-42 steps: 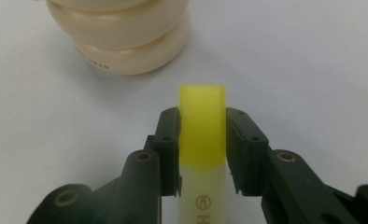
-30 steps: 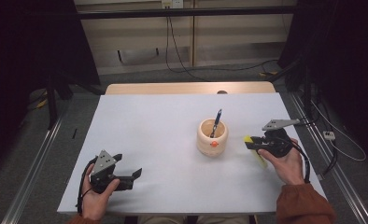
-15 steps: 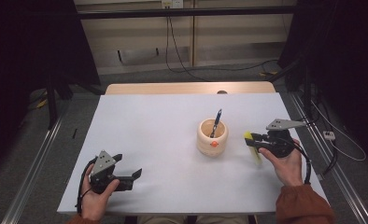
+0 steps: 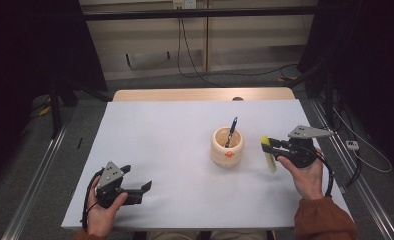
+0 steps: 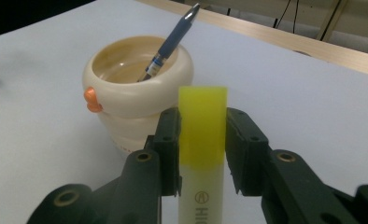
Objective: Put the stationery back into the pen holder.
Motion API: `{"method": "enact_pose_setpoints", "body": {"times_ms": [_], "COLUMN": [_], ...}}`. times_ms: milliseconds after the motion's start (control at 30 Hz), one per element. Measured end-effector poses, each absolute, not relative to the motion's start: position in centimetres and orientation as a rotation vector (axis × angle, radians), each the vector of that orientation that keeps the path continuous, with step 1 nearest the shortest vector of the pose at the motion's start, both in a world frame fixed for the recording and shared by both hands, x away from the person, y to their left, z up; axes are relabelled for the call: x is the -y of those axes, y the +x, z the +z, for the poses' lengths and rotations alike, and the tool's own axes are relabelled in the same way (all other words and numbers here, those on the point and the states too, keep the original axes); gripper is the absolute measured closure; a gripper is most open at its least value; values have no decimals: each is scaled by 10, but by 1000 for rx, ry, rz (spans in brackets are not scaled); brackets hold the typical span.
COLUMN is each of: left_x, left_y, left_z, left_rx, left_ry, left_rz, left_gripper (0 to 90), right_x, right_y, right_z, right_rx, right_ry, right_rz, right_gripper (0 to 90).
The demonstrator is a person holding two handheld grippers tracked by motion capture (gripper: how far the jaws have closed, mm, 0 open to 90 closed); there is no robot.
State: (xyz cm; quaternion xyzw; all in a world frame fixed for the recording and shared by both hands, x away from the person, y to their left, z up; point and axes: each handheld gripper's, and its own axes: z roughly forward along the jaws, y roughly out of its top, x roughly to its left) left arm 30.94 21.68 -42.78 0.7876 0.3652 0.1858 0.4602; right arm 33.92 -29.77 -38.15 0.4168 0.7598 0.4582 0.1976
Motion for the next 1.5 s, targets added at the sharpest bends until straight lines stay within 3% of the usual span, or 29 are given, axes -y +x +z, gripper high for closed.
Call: {"method": "enact_pose_setpoints", "body": {"times_ms": [1500], "left_x": [-219], "left_y": [310], "left_z": [-429], "left_rx": [-932], "left_ry": [1922], "left_rz": [469], "left_gripper": [69], "right_x": [245], "right_y": [361], "right_z": [-319], "right_rx": [-2051], "right_ry": [957], "right_rz": [1489], "right_gripper": [676]}}
